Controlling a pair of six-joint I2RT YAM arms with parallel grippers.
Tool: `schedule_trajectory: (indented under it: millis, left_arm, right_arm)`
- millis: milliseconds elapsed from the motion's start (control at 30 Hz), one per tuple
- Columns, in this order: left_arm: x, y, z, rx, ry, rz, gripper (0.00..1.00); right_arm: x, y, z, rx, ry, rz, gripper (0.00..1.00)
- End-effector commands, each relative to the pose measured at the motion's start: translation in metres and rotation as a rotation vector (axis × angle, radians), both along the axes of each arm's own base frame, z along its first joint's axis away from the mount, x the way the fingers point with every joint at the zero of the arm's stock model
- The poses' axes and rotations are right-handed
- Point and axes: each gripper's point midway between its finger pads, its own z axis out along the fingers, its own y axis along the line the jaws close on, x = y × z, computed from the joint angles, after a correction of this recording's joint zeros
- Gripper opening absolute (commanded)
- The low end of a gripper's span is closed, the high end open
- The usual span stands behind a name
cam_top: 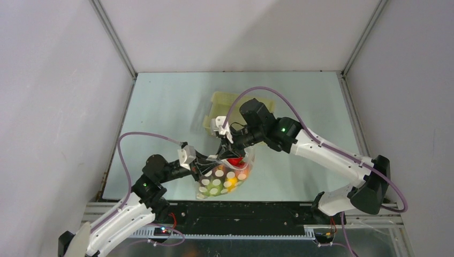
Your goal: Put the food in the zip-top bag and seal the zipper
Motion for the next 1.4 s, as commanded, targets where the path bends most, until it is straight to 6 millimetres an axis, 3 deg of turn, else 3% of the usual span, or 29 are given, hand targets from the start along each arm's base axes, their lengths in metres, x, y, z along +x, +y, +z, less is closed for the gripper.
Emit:
schedule_trajectory:
  millis: [0,333,767,1367]
  left_arm:
    - [0.001,0.005,0.042,-0.128,-0.112,0.028,0.00]
    - [-0.002,0.005,0.046,-0.147,-0.110,0.021,0.00]
    - [-0.005,0.007,0.040,-0.137,-0.119,0.016,0.00]
    - [0.005,0.016,0.030,-0.130,-0.122,0.105,0.00]
  right_arm:
    - [0.009,-0.025,-0.009,-0.069,-0.002,-0.082,0.01]
    - [0.012,-0.030,-0.018,-0.085,0.001,-0.105,0.01]
    - [0.028,-0.054,-0.024,-0.119,-0.023,-0.169,0.00]
    - [0.044,-0.075,-0.037,-0.166,-0.026,-0.234,0.00]
